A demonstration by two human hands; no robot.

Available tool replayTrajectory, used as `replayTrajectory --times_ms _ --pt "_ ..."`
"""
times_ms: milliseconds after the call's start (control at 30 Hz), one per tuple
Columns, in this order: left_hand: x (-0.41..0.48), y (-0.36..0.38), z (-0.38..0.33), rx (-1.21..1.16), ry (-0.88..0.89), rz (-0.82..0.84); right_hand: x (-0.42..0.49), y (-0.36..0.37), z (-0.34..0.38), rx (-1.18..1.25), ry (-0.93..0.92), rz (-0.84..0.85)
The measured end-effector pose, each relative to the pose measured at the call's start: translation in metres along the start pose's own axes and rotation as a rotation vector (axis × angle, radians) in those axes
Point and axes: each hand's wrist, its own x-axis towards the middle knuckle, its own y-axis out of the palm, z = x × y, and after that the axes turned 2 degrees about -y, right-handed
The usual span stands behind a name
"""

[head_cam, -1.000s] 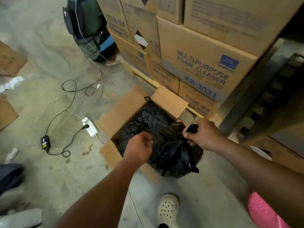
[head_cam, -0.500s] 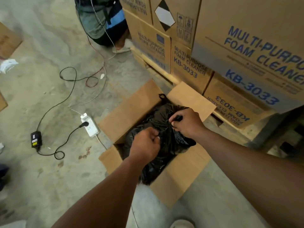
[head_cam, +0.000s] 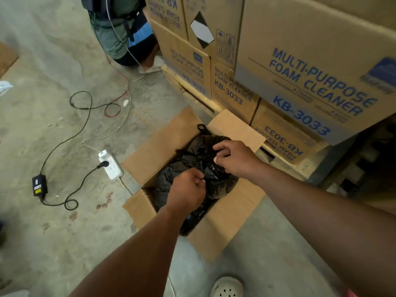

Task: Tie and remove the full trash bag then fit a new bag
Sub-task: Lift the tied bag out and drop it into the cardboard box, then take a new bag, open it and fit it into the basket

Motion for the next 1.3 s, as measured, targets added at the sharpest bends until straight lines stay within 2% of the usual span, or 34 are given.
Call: replayTrajectory --times_ms 167,300,600,833,933,1100,1300 --pt "-0.058 0.027 -0.066 0.028 0.076 0.066 -0.102 -0.064 -0.035 0.038 0.070 -0.085" --pt "-0.122 0.081 -0.125 0.072 0.188 0.148 -0.206 -0.117 -0.085 0.059 0.110 -0.189" --pt "-0.320 0.276 -0.224 0.235 0.510 0.258 -0.464 -0.201 -0.267 0.272 0.141 -0.455" --pt "-0.455 0.427 -0.264 0.267 0.548 0.456 -0.648 -0.234 -0.421 0.307 0.332 -0.615" --pt "-0.487 0.481 -0.270 0.305 0.552 0.554 -0.694 -0.233 -0.470 0.355 0.401 -0.685" --pt "-0.515 0.558 -0.266 0.407 0.601 0.686 -0.736 -0.210 -0.537 0.568 0.494 -0.786" --pt "-0.526 0.669 -0.224 0.378 0.673 0.758 -0.733 -0.169 -0.637 0.655 0.540 -0.934"
